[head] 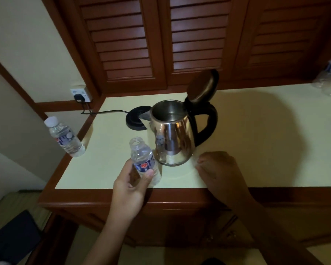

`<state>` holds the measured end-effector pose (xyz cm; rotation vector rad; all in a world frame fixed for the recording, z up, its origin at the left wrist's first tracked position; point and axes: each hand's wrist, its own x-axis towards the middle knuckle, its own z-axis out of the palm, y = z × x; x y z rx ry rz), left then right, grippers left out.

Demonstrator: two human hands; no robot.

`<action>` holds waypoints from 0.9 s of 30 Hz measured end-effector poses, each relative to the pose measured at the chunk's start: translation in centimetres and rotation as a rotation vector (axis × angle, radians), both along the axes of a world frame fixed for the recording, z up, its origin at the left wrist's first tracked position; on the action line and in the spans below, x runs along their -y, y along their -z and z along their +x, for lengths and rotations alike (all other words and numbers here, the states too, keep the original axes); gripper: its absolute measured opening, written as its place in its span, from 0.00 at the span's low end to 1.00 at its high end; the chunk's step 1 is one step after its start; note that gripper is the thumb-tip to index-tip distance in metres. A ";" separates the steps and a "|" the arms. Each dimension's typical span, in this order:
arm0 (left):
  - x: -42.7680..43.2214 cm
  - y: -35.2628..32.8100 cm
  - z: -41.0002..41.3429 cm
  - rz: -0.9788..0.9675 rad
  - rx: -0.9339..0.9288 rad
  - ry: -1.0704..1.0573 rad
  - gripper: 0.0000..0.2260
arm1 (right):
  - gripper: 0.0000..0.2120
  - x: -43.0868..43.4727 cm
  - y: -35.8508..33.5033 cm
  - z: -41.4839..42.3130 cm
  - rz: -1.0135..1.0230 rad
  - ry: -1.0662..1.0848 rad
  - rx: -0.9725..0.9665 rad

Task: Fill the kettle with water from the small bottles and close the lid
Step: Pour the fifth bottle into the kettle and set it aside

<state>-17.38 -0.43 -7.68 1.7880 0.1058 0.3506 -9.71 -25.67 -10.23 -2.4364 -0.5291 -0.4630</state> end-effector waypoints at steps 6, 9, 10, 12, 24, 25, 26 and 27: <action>0.2 -0.1 0.2 -0.001 -0.014 -0.006 0.18 | 0.11 0.0 0.6 0.9 -0.093 0.134 -0.104; 0.1 -0.3 0.1 0.000 -0.024 -0.008 0.18 | 0.20 -0.2 0.5 0.8 -0.121 0.205 -0.125; 0.1 -0.5 0.1 -0.001 -0.025 -0.011 0.17 | 0.25 -0.3 0.6 0.8 -0.145 0.229 -0.131; 0.0 -0.8 0.0 0.006 -0.026 -0.014 0.17 | 0.38 -0.6 0.7 0.6 -0.215 0.251 -0.169; -3.2 -7.7 3.1 0.225 0.011 -0.084 0.21 | 0.48 -0.9 1.2 1.1 -0.441 0.213 -0.234; -3.2 -8.4 3.5 0.257 0.014 -0.088 0.20 | 0.48 -0.9 1.3 1.1 -0.439 0.215 -0.227; -3.3 -9.0 4.0 0.287 0.014 -0.093 0.19 | 0.48 -0.9 1.3 1.1 -0.437 0.219 -0.224; -3.4 -9.5 4.5 0.326 0.013 -0.094 0.18 | 0.49 -0.9 1.2 1.1 -0.435 0.222 -0.226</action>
